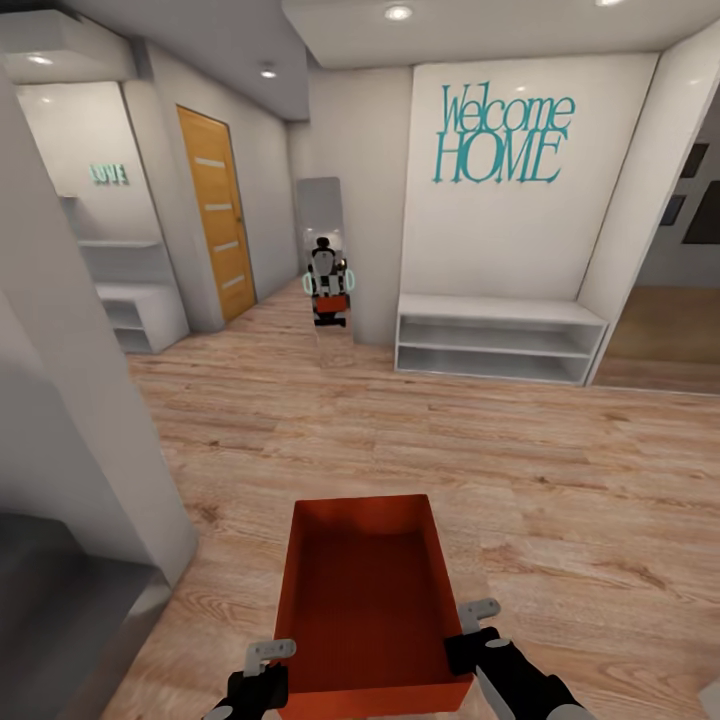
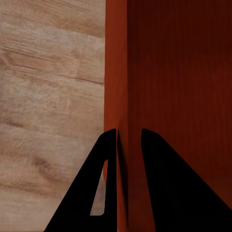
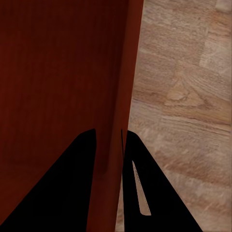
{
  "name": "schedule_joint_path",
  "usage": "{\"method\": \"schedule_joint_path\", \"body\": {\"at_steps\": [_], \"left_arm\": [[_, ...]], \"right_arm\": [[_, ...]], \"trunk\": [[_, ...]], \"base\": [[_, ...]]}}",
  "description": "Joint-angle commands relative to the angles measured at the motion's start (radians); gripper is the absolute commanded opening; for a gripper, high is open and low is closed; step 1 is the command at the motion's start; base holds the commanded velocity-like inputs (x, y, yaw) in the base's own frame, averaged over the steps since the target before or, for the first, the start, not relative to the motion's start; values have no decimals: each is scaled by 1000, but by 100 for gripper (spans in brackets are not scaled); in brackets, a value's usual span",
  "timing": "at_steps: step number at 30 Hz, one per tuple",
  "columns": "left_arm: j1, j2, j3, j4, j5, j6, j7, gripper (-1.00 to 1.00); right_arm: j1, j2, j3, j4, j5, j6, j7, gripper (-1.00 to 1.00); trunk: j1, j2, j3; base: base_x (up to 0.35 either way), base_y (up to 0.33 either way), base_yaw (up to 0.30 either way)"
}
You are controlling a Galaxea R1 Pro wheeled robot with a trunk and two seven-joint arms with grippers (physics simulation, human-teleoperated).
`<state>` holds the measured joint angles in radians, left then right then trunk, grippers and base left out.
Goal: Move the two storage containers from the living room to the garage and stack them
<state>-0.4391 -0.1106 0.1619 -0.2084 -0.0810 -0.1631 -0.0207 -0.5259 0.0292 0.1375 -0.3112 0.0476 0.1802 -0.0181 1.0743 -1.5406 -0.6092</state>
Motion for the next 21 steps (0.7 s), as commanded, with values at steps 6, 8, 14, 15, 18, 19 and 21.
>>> {"method": "schedule_joint_path", "body": {"at_steps": [6,8,14,15,18,19,21], "left_arm": [[-1,16,-4,4,-13,-4,2,-100],[-1,16,-4,5,-13,-4,2,-100],[-1,16,-4,5,-14,-4,2,-100],[-1,16,-4,5,-14,-4,2,-100],[-1,16,-4,5,-14,-4,2,-100],[-1,16,-4,5,-14,-4,2,-100],[-1,16,-4,5,-14,-4,2,-100]], "right_arm": [[0,-15,40,-3,-8,-65,47,-100],[0,-15,40,-4,-8,-65,47,-100],[0,-15,41,-3,-8,-64,47,-100],[0,-15,41,-3,-8,-64,47,-100],[0,-15,41,-3,-8,-64,47,-100],[0,-15,41,-3,-8,-64,47,-100],[0,-15,41,-4,-8,-64,47,-100]], "trunk": [[1,0,-1],[1,0,-1],[1,0,-1],[1,0,-1],[1,0,-1],[1,0,-1],[1,0,-1]], "base": [[343,0,4],[343,0,1],[343,0,0],[343,0,0],[343,0,0],[343,0,5],[343,0,32]]}}
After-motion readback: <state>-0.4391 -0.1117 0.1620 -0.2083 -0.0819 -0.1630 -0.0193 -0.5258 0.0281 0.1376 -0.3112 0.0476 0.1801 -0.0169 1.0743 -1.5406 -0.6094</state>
